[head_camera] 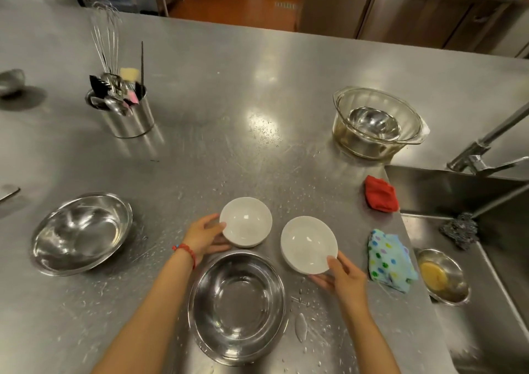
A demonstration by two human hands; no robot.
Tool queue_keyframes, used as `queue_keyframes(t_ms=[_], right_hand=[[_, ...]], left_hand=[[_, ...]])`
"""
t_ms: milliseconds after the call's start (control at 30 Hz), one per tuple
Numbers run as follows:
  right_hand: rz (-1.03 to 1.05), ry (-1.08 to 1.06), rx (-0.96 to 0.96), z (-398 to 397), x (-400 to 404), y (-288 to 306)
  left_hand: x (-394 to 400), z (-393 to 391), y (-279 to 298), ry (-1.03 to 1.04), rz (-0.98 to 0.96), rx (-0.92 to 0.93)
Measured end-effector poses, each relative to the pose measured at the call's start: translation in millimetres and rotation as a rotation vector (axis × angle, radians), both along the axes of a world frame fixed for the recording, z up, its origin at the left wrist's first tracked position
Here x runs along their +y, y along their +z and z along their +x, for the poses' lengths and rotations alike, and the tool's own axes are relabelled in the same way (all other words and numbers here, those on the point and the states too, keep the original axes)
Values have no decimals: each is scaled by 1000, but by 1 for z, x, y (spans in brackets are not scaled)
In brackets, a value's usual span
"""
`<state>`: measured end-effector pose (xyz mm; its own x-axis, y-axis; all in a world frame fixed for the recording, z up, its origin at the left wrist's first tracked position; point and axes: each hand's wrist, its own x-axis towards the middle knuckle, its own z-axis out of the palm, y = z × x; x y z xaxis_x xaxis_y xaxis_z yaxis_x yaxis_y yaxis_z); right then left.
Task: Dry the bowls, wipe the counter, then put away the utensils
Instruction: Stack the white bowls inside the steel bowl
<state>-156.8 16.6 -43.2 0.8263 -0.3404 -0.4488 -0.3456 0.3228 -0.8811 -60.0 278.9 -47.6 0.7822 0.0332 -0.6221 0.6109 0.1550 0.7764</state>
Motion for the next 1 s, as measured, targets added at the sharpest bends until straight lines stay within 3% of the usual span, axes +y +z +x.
queue_keyframes(t_ms=[167, 567, 1000], right_hand=[[-19, 44, -10, -4, 4, 6], [-90, 290, -43, -18, 36, 26], [-183, 560, 144, -31, 77, 13]], left_hand=[[6, 4, -7, 1, -151, 40], [18, -3, 12, 76, -111, -120], [60, -93, 62, 190, -54, -177]])
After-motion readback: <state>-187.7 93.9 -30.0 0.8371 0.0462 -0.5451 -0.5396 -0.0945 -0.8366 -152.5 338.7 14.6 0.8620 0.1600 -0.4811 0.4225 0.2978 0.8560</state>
